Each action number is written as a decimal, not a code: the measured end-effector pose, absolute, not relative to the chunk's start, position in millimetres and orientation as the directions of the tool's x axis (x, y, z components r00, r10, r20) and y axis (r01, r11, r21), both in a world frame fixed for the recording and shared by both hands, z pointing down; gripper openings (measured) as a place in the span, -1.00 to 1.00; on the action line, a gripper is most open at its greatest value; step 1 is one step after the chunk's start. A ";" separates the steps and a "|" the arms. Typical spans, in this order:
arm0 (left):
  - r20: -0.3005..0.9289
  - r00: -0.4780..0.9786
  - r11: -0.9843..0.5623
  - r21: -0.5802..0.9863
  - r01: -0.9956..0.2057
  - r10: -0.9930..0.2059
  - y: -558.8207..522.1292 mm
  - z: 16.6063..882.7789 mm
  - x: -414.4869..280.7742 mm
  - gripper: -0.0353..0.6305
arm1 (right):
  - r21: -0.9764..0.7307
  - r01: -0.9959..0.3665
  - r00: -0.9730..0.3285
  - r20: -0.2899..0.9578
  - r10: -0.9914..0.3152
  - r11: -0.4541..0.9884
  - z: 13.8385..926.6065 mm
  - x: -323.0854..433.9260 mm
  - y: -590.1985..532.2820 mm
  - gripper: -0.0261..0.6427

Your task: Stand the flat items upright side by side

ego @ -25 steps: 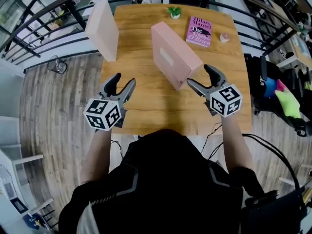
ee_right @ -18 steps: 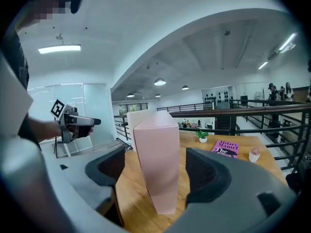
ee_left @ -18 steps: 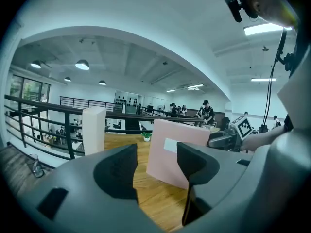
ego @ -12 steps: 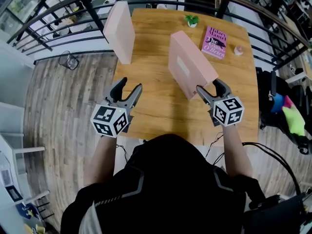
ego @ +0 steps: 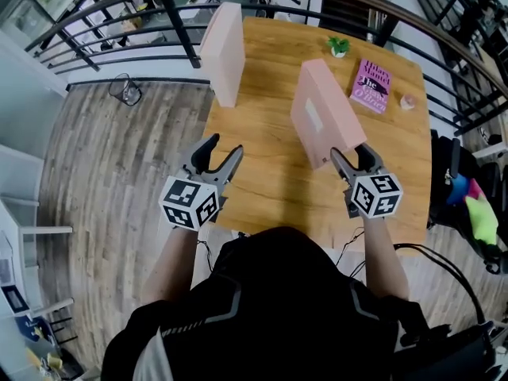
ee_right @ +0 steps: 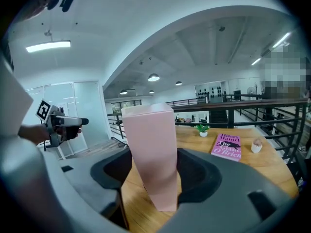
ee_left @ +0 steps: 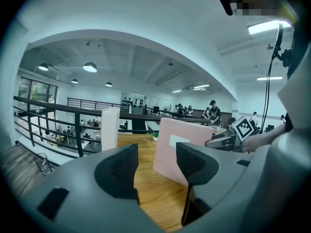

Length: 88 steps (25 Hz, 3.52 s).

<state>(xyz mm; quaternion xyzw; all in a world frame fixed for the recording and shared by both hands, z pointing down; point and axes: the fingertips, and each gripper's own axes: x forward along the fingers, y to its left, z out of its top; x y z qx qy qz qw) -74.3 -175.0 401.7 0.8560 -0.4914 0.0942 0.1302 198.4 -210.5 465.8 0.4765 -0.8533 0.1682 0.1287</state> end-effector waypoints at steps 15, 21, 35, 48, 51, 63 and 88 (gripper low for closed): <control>0.276 0.361 -0.356 0.072 -0.932 -0.891 -165.7 391.6 -188.9 -0.11 | -0.177 -0.893 -0.450 0.400 -0.798 0.415 465.2 81.6 -272.4 -0.04; 0.258 0.325 -0.321 0.060 -0.945 -0.910 -165.0 386.6 -229.3 -0.11 | -0.237 -0.895 -0.443 0.386 -0.809 0.377 467.6 40.1 -304.8 0.00; 0.278 0.235 -0.244 0.002 -0.970 -0.931 -146.6 380.5 -308.1 -0.12 | -0.299 -0.915 -0.373 0.378 -0.847 0.270 467.1 -34.1 -376.5 0.05; 0.238 0.255 -0.253 0.038 -0.967 -0.937 -141.6 368.8 -307.2 -0.13 | -0.261 -0.919 -0.386 0.437 -0.813 0.296 472.7 -62.1 -396.9 0.04; 0.249 0.257 -0.255 0.042 -0.966 -0.934 -141.0 374.8 -306.9 -0.13 | -0.264 -0.915 -0.396 0.453 -0.799 0.304 481.2 -56.4 -391.6 0.05; 0.260 0.235 -0.226 0.064 -0.972 -0.936 -141.4 387.3 -314.9 -0.14 | -0.282 -0.890 -0.453 0.450 -0.770 0.359 499.6 -50.1 -386.8 -0.30; 0.234 0.234 -0.210 0.121 -0.970 -0.944 -156.2 380.9 -320.8 -0.16 | -0.278 -0.877 -0.479 0.431 -0.765 0.393 485.4 -56.4 -396.8 -0.30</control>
